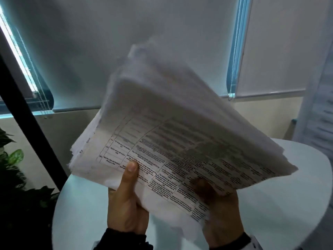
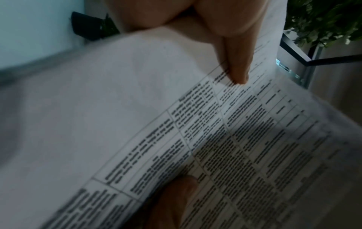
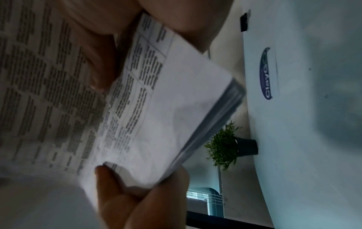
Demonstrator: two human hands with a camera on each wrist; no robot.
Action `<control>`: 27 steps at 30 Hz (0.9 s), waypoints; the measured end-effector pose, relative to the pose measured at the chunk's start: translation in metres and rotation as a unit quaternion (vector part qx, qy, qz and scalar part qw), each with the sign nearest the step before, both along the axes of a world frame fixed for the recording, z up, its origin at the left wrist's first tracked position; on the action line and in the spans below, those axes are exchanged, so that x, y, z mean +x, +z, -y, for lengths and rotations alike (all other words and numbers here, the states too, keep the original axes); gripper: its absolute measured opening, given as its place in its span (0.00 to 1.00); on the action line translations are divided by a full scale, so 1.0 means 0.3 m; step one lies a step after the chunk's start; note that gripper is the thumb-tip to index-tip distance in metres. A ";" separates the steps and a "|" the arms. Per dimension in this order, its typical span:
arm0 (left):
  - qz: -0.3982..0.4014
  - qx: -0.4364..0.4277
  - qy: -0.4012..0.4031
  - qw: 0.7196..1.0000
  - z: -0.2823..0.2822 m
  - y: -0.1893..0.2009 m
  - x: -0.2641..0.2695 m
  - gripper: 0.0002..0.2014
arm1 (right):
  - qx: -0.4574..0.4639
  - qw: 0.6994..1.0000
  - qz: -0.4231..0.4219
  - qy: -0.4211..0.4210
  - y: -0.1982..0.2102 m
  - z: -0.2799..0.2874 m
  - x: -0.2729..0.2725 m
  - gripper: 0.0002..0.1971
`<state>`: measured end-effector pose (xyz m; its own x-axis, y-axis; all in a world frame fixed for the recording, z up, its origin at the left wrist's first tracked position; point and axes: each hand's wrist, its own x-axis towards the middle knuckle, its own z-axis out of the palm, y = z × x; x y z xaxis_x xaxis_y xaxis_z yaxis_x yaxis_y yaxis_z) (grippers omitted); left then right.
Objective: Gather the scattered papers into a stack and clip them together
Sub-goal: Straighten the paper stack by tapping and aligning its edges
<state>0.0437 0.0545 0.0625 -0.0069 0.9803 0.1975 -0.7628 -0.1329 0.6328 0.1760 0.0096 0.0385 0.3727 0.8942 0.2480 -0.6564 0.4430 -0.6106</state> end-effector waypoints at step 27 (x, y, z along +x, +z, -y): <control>-0.444 0.342 0.109 0.821 0.037 0.220 -0.054 0.54 | 0.049 0.536 0.803 -0.257 0.325 0.122 0.147 0.09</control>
